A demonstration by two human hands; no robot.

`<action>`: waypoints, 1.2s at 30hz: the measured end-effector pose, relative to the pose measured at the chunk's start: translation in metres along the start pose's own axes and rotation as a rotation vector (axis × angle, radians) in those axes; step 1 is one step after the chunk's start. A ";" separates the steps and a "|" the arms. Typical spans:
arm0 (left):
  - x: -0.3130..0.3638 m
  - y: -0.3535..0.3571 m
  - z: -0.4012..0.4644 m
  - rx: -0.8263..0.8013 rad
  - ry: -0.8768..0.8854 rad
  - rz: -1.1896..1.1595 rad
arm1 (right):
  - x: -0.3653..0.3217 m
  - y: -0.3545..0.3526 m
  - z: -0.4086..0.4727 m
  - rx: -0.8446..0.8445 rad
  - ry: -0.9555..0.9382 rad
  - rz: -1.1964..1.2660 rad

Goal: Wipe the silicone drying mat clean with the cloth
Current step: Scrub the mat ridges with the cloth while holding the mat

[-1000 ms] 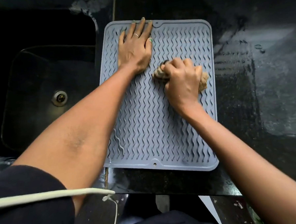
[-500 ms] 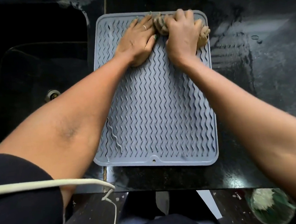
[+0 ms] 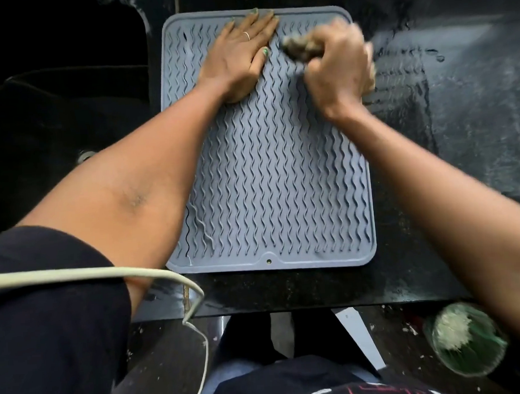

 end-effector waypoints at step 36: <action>0.036 0.014 -0.076 0.010 -0.142 0.026 | -0.012 -0.008 -0.129 -0.277 -0.275 -0.274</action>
Point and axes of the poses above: each hand's wrist, its own z-axis towards the middle knuckle, its own y-axis out of the palm, x = y × z, the point moved 9 cm from there along z, towards the middle knuckle, and after that the axes turned 2 degrees about x, right-handed, at the moved point
